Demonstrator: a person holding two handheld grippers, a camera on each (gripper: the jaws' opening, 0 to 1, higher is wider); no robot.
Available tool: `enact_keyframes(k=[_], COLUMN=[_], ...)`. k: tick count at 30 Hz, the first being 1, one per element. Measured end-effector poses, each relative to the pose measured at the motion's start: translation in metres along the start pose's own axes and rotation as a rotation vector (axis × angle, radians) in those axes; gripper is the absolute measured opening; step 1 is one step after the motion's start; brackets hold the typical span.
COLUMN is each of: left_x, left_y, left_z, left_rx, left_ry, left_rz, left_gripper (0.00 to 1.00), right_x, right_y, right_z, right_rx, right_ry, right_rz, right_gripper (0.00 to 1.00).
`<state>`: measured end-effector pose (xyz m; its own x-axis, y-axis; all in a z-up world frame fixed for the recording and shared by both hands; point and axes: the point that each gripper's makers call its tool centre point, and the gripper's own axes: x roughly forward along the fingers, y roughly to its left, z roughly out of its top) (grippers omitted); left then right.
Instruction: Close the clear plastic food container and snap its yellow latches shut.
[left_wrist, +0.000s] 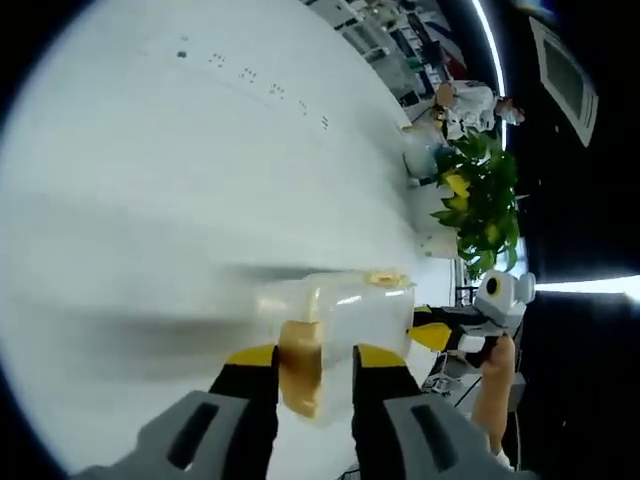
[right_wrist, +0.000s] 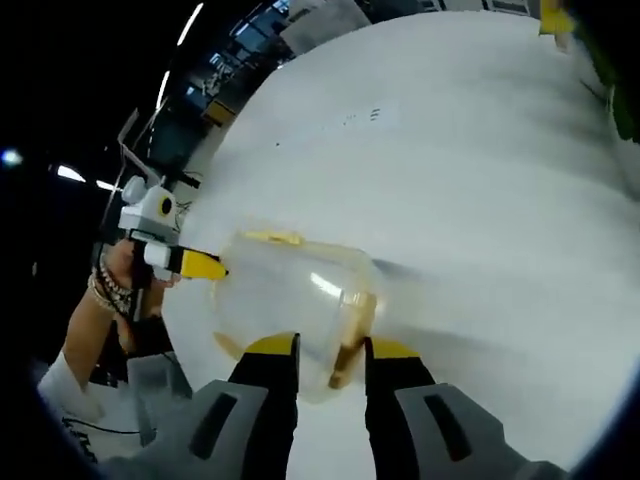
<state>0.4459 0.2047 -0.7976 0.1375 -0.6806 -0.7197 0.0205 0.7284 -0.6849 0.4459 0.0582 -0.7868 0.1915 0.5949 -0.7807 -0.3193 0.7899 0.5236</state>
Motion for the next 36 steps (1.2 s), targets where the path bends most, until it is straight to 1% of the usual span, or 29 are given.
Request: enact_keyframes(k=[1,2,3,4,5,6,7,9,11,12,13,14,16,17,19,20,21,22,25,27,28,29,30,31,33,34,36], left_x=[-0.001,-0.002,-0.003,-0.005,-0.008,-0.013,-0.017,-0.026,-0.033,-0.037,-0.039,-0.040,-0.042,-0.042,-0.043,-0.042,-0.039,-0.038,-0.031,-0.027,-0.026,-0.027,-0.027,-0.027,-0.026,-0.026,-0.027], left_y=[0.001,0.001,0.002,0.002,0.003,0.006,0.011,0.013,0.007,0.006,0.006,0.006,0.014,0.016,0.015,0.008,-0.002,-0.005,0.007,0.002,0.000,0.004,0.005,0.008,0.011,0.013,0.011], left_z=[0.000,0.000,0.000,0.001,0.000,0.000,0.001,0.004,0.005,0.010,0.013,0.011,0.009,0.009,0.010,0.009,0.004,0.000,-0.009,-0.008,-0.009,-0.009,-0.011,-0.010,-0.011,-0.011,-0.013], left_rx=[0.028,0.050,0.093,0.134,0.166,0.193,0.198,0.178,0.137,0.130,0.129,0.134,0.175,0.177,0.162,0.129,0.103,0.102,0.171,0.154,0.142,0.183,0.189,0.167,0.154,0.159,0.148], left_ry=[0.008,0.017,0.036,0.042,0.057,0.070,0.073,0.060,0.055,0.036,0.026,0.022,0.033,0.034,0.025,0.022,0.036,0.052,0.093,0.085,0.086,0.093,0.094,0.092,0.093,0.092,0.090], left_rz=[0.023,0.043,0.075,0.100,0.107,0.125,0.149,0.132,0.077,0.063,0.063,0.065,0.106,0.117,0.109,0.068,0.015,0.003,0.084,0.057,0.059,0.082,0.089,0.097,0.112,0.122,0.117], left_gripper=[0.23,0.24,0.25,0.26,0.26,0.26,0.25,0.21,0.20,0.20,0.19,0.19,0.20,0.20,0.20,0.20,0.19,0.18,0.16,0.14,0.14,0.12,0.10,0.07,0.01,0.00,0.00], right_x=[0.000,0.001,0.002,0.003,0.003,0.004,0.004,0.005,0.004,0.003,0.002,0.002,0.002,0.002,0.001,0.001,0.001,0.001,0.000,0.000,0.000,0.000,0.000,0.000,0.001,0.002,0.002], right_y=[0.001,0.004,0.005,0.006,0.005,0.004,0.005,0.006,0.005,0.003,0.004,0.004,0.005,0.006,0.008,0.008,0.009,0.009,0.011,0.012,0.012,0.012,0.013,0.012,0.011,0.012,0.010], right_z=[0.000,0.001,0.002,0.004,0.006,0.008,0.006,0.007,0.008,0.009,0.006,0.006,0.004,0.002,0.001,0.001,-0.001,-0.001,-0.004,-0.005,-0.006,-0.007,-0.008,-0.008,-0.008,-0.008,-0.006], right_rx=[-0.022,-0.019,-0.020,-0.023,-0.024,-0.025,-0.037,-0.044,-0.055,-0.056,-0.054,-0.050,-0.045,-0.046,-0.056,-0.057,-0.059,-0.061,-0.060,-0.057,-0.055,-0.048,-0.039,-0.029,0.005,0.023,0.019], right_ry=[-0.003,-0.004,-0.002,-0.001,0.003,0.007,0.014,0.020,0.020,0.018,0.016,0.016,0.018,0.018,0.020,0.022,0.023,0.025,0.024,0.020,0.015,0.012,0.009,0.007,0.003,0.000,-0.006], right_rz=[-0.011,-0.016,-0.018,-0.021,-0.023,-0.027,-0.034,-0.048,-0.059,-0.061,-0.062,-0.062,-0.062,-0.066,-0.074,-0.078,-0.080,-0.081,-0.080,-0.075,-0.072,-0.069,-0.062,-0.055,-0.040,-0.033,-0.026], right_gripper=[0.22,0.22,0.22,0.22,0.21,0.21,0.21,0.21,0.21,0.21,0.21,0.21,0.21,0.21,0.21,0.21,0.21,0.21,0.21,0.21,0.21,0.21,0.21,0.21,0.21,0.21,0.21])
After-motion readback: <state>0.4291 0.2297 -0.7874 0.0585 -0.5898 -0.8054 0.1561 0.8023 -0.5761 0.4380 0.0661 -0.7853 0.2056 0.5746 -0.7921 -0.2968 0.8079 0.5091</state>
